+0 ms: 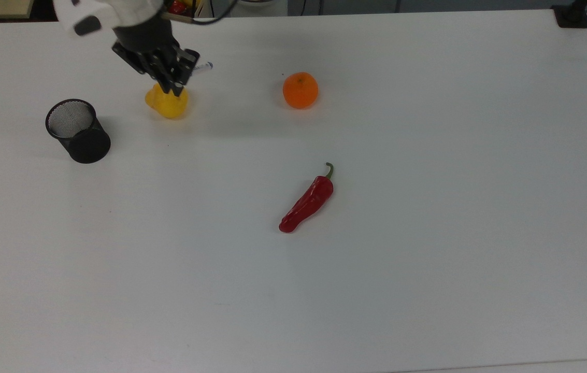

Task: Take marker pen
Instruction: 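Carry the marker past the yellow pear toward the orange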

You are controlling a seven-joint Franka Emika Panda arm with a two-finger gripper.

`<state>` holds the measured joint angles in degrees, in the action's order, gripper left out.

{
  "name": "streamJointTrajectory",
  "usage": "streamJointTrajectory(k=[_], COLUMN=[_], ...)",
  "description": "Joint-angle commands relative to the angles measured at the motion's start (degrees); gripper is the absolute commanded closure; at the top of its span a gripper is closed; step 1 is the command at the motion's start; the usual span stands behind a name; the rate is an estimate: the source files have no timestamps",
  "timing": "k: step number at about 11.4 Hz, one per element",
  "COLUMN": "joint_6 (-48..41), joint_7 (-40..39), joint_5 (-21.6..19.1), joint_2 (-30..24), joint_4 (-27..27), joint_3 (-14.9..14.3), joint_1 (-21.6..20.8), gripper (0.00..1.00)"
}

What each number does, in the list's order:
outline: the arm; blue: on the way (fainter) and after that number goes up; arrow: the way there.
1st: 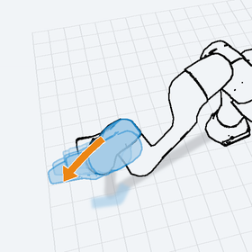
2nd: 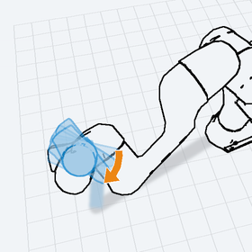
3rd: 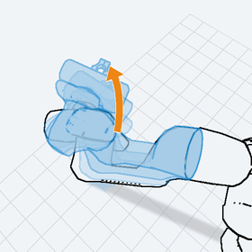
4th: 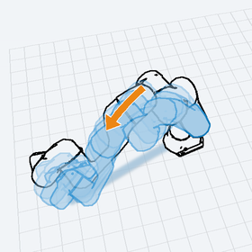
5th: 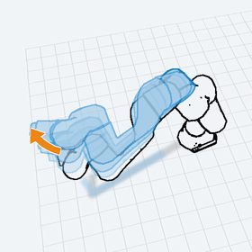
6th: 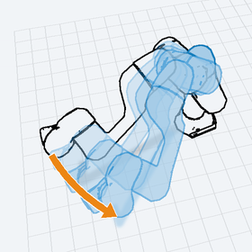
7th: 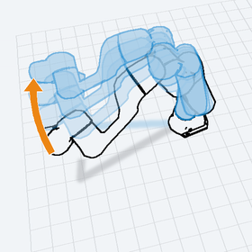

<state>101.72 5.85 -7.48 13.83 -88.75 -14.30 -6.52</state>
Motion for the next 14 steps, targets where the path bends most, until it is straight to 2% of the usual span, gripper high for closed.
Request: streamJointTrajectory(k=[1, 4, 8, 11, 14], joint_6=[-4.1, -5.4, -7.4, -7.4, -7.2], joint_7=[0.7, 0.0, -0.9, -0.9, -0.7], joint_5=[3.8, 7.9, 11.3, 13.7, 14.4], joint_2=[3.3, 5.7, 9.1, 11.9, 13.1], joint_4=[0.9, 0.5, 0.2, 0.1, -0.9], joint_3=[2.3, 5.4, 8.4, 8.9, 9.4], joint_1=[-1.5, -1.6, -1.9, -3.7, -4.4], gripper=[1.0, 1.0, 1.0, 0.99, 0.95])
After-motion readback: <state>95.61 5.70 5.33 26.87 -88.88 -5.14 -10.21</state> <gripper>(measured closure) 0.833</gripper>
